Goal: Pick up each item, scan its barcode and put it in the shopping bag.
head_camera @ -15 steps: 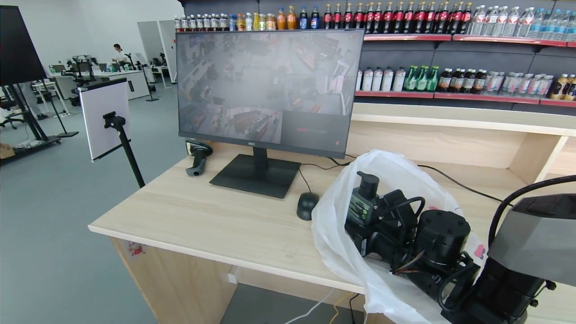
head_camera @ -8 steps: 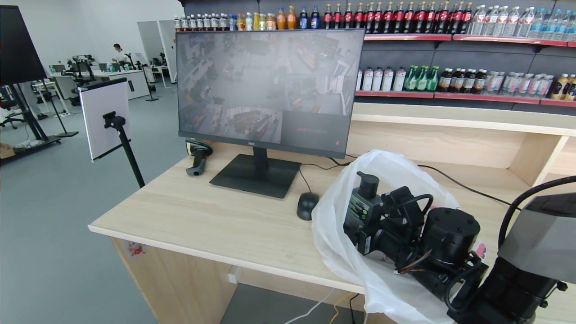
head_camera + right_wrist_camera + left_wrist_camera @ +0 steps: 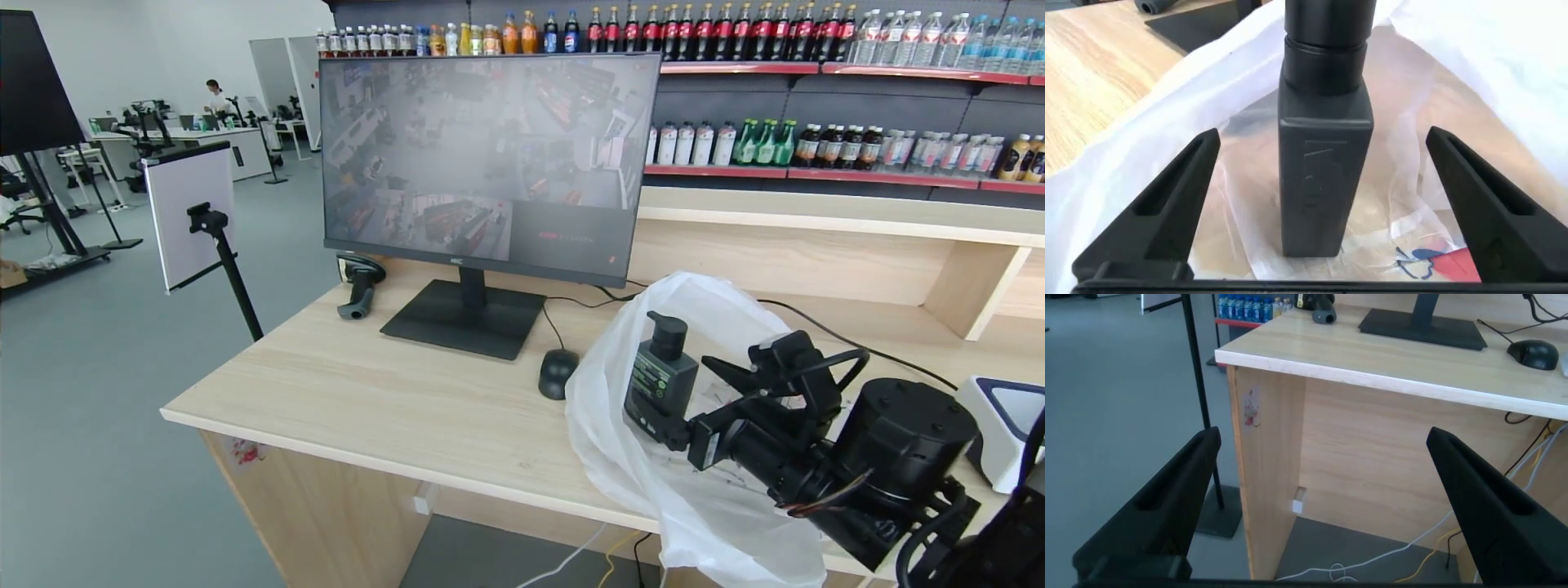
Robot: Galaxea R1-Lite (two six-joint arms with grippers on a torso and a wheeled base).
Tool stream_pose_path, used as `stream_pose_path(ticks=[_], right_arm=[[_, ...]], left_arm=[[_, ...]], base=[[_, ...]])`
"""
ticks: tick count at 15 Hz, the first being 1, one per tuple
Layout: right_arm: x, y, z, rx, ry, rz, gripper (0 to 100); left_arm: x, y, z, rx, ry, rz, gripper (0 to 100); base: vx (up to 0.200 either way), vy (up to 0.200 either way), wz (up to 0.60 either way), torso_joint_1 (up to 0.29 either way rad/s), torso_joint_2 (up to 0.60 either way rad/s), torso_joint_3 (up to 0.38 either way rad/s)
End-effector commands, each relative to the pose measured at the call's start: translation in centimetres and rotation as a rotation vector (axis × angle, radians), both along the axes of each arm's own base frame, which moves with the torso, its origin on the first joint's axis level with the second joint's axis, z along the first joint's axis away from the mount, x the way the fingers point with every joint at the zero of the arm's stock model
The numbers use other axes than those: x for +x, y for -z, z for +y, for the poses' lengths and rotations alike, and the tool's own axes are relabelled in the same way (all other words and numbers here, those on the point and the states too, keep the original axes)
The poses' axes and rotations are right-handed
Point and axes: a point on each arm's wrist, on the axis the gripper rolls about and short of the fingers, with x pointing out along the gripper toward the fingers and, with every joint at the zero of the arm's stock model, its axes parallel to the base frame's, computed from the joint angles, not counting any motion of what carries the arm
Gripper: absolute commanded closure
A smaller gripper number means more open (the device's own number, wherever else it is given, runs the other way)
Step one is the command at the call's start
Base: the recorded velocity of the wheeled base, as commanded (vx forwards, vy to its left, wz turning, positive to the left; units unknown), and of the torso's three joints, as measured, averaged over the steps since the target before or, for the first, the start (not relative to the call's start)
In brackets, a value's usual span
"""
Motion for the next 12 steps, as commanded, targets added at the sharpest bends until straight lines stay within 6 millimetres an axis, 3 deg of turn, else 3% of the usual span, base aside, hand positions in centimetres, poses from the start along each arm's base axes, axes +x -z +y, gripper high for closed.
stream_pose_path(ticks=[1, 9, 12], right_arm=[[-1.1, -1.3, -0.7, 0.02, 0.002, -0.037, 0], [-3.4, -3.5, -2.3, 0.058, 0.011, -0.1, 0], [-3.5, -3.5, -2.3, 0.058, 0.011, -0.102, 0]], left_arm=[[0.0, 0.0, 0.0, 0.0, 0.0, -0.001, 0], [0.0, 0.0, 0.0, 0.002, 0.0, -0.001, 0], [0.0, 0.0, 0.0, 0.002, 0.0, -0.001, 0]], base=[[0.0, 0.0, 0.0, 0.0, 0.0, 0.0], [0.0, 0.0, 0.0, 0.0, 0.0, 0.0], [-0.2, 0.0, 0.0, 0.002, 0.0, 0.004]])
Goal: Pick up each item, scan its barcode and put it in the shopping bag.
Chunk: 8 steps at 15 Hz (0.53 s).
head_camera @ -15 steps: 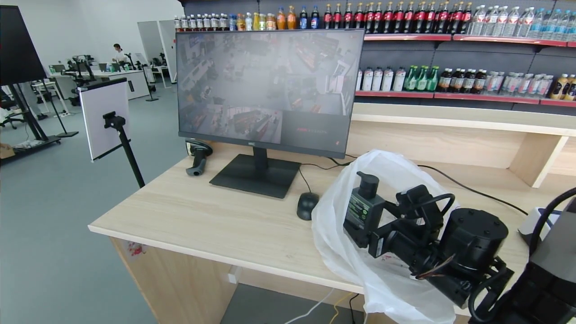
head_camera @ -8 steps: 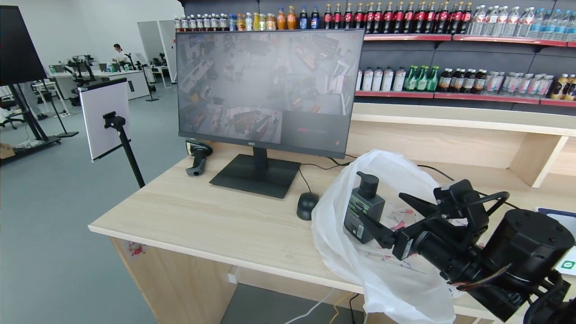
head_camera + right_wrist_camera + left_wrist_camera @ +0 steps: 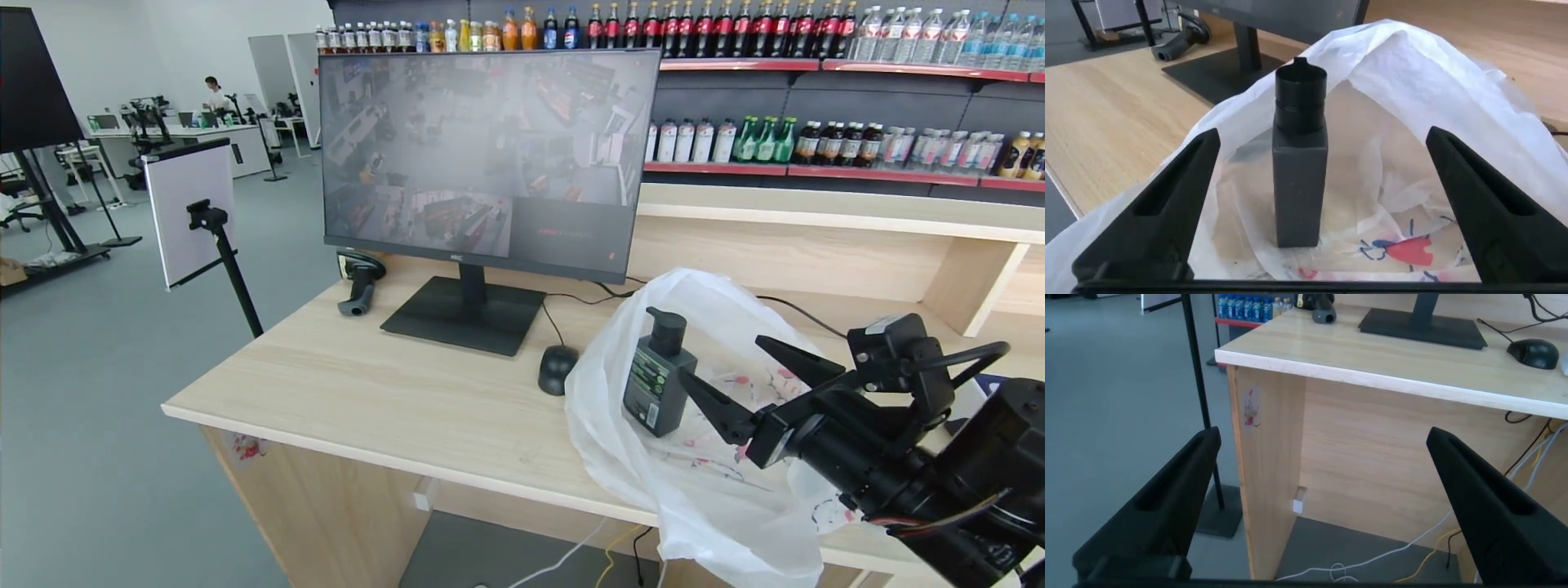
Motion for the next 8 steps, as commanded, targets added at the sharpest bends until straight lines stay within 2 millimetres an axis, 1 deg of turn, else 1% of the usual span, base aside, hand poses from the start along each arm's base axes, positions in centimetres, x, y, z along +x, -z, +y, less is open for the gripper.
stream_pose_path(ticks=[1, 3, 8], right_arm=[[-0.15, -0.23, -0.09, 0.005, 0.0, -0.01, 0], [-0.36, 0.03, -0.17, -0.002, -0.001, 0.002, 0], [-0.39, 0.25, -0.19, -0.007, -0.001, 0.012, 0]], left_arm=[[0.0, -0.01, 0.0, -0.001, 0.0, -0.001, 0], [0.0, -0.01, 0.0, -0.001, 0.0, -0.001, 0], [0.0, -0.01, 0.0, 0.0, 0.0, -0.001, 0]], base=[[-0.2, 0.0, 0.0, 0.007, 0.02, 0.002], [-0.2, 0.0, 0.0, -0.015, 0.0, 0.002], [0.0, 0.0, -0.6, -0.005, 0.0, 0.005]])
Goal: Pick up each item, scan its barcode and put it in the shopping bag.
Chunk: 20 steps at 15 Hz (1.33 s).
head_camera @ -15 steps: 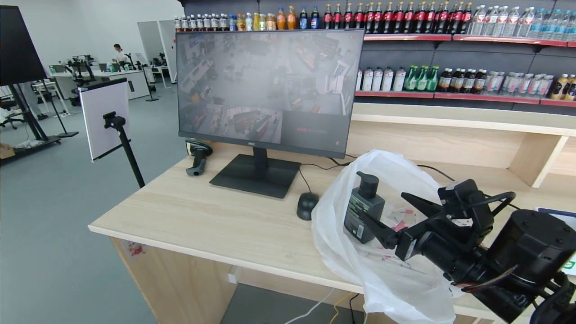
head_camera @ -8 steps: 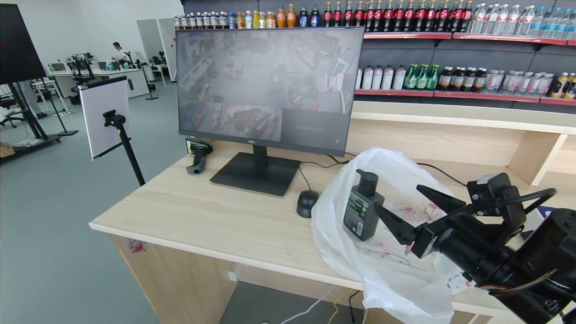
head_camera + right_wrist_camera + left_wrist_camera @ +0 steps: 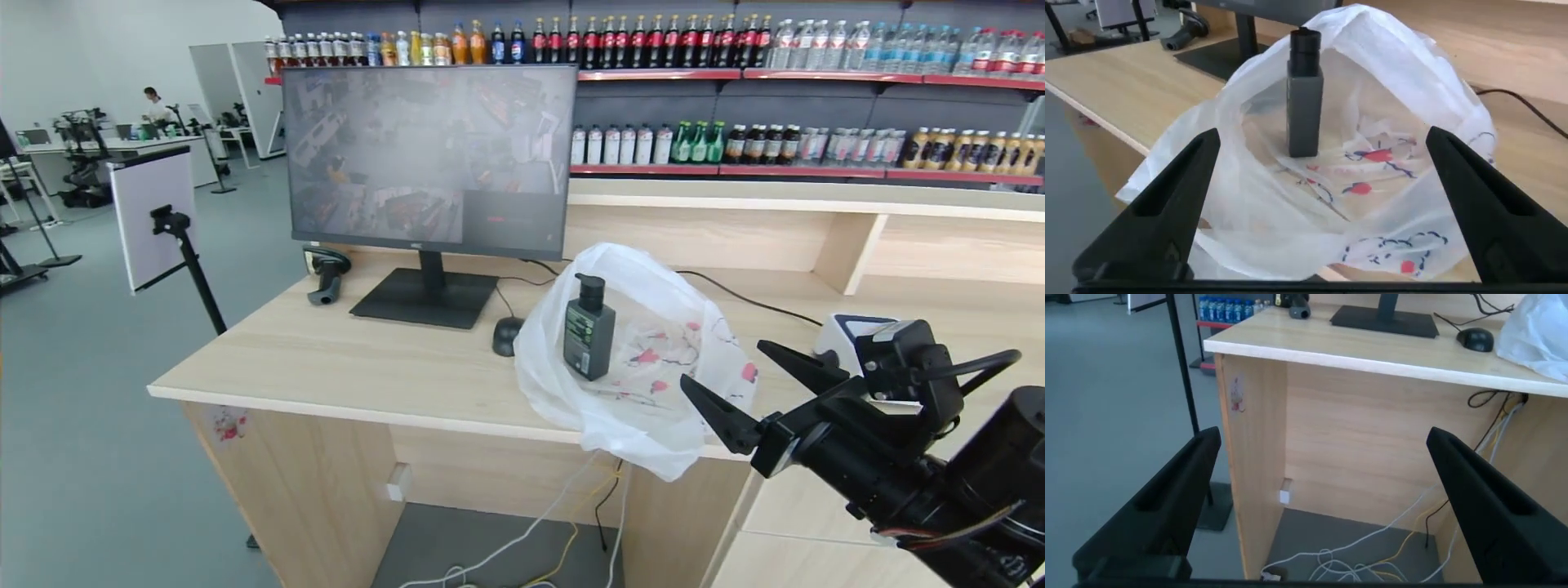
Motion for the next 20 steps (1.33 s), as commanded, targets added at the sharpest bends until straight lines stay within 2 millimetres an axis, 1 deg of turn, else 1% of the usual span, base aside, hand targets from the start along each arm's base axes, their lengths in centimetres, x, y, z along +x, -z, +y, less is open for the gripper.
stream_pose_path(ticks=[1, 5, 6, 9, 11, 12, 16, 19, 20], right_arm=[[0.1, 0.1, 0.0, -0.001, 0.001, 0.003, 0], [0.3, -0.2, -0.2, 0.038, 0.011, 0.006, 0], [0.2, -0.2, -0.2, 0.04, 0.009, 0.005, 0], [-0.2, -0.9, -0.3, 0.047, -0.003, -0.025, 0], [-0.6, -0.9, -0.5, 0.029, -0.006, -0.028, 0], [-0.5, -1.0, -0.4, 0.033, -0.008, -0.035, 0], [0.0, -0.6, -0.7, 0.033, 0.015, -0.017, 0], [0.3, -0.2, -0.5, 0.046, 0.012, 0.01, 0], [0.2, 0.0, -0.6, 0.04, 0.012, 0.019, 0]], left_arm=[[0.0, 0.0, 0.0, 0.0, 0.0, -0.001, 0], [0.0, 0.0, 0.0, -0.001, 0.0, -0.001, 0], [0.0, 0.0, 0.0, -0.003, 0.0, -0.001, 0], [0.0, 0.0, 0.0, -0.004, 0.0, -0.001, 0], [0.0, 0.0, 0.0, -0.006, 0.0, -0.001, 0], [0.0, 0.0, 0.0, -0.007, 0.0, -0.001, 0], [0.0, 0.0, 0.0, -0.02, -0.003, -0.002, 0], [0.0, 0.0, 0.0, -0.02, -0.003, -0.004, 0], [0.0, 0.0, 0.0, -0.02, -0.003, -0.004, 0]], base=[[0.0, 0.0, -0.6, 0.012, 0.01, -0.002], [0.0, 0.0, -0.6, 0.009, 0.0, 0.004], [0.0, 0.0, 0.0, 0.0, 0.0, 0.0], [0.0, -0.2, 0.0, 0.002, 0.0, 0.001], [0.0, -0.2, 0.0, 0.005, 0.0, 0.0], [0.0, -0.2, 0.0, -0.002, 0.01, 0.007], [0.0, -0.2, 0.0, 0.002, 0.0, 0.002], [0.0, -0.2, 0.0, -0.001, 0.0, 0.001], [0.0, -0.2, 0.6, 0.002, 0.0, 0.007]])
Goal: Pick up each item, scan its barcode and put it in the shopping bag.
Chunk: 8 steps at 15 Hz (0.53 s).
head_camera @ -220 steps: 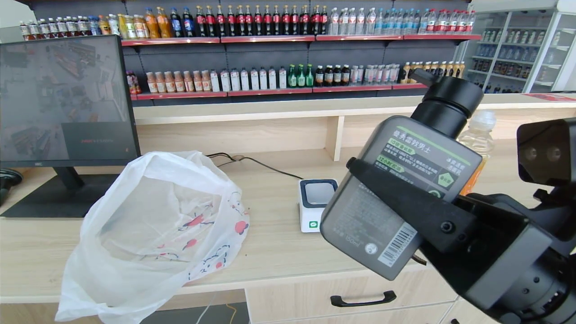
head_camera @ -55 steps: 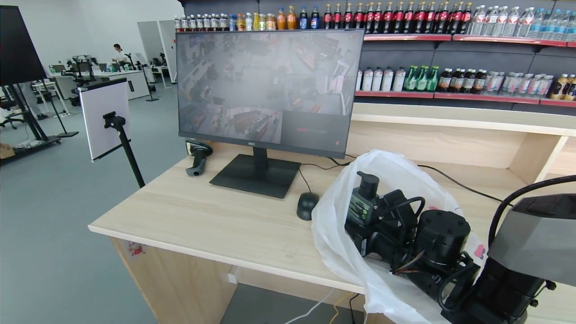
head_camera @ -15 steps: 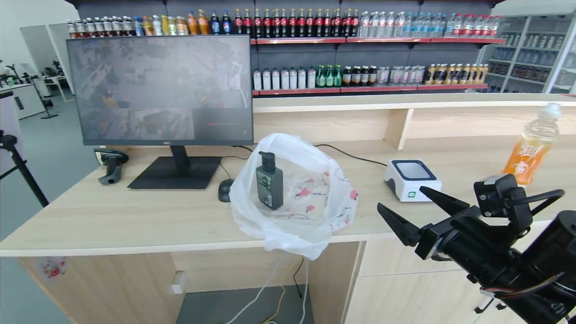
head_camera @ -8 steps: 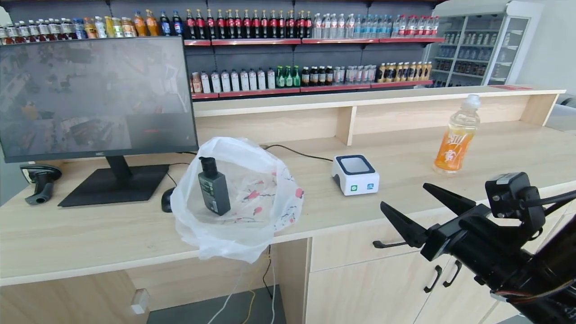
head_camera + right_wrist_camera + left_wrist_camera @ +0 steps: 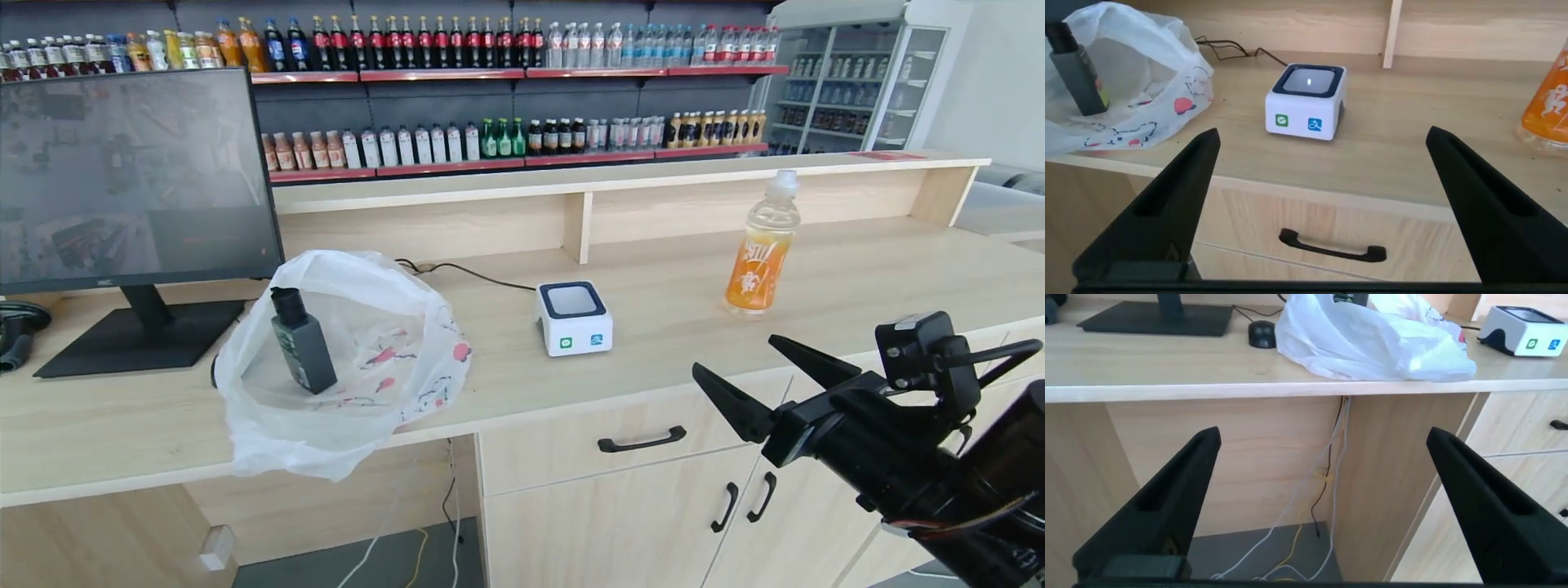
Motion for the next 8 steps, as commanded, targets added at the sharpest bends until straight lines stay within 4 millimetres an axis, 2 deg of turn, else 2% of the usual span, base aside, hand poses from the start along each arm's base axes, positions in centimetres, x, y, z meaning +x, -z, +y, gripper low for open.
stream_pose_path(ticks=[1, 3, 8], right_arm=[[0.03, 0.45, -0.01, -0.01, 0.001, 0.018, 0], [0.14, 0.34, 0.0, -0.007, 0.003, 0.013, 0], [0.51, 0.53, -0.69, -0.011, 0.038, 0.021, 0]], left_arm=[[0.0, -0.01, 0.0, -0.002, 0.0, -0.002, 0], [0.0, -0.01, 0.0, -0.002, 0.0, -0.002, 0], [0.0, -0.01, 0.0, -0.002, 0.0, -0.002, 0]], base=[[0.0, -0.2, 0.6, 0.002, 0.0, -0.002], [0.0, -0.2, 0.6, 0.005, 0.0, 0.0], [0.0, -0.2, 0.0, 0.003, 0.0, 0.003]])
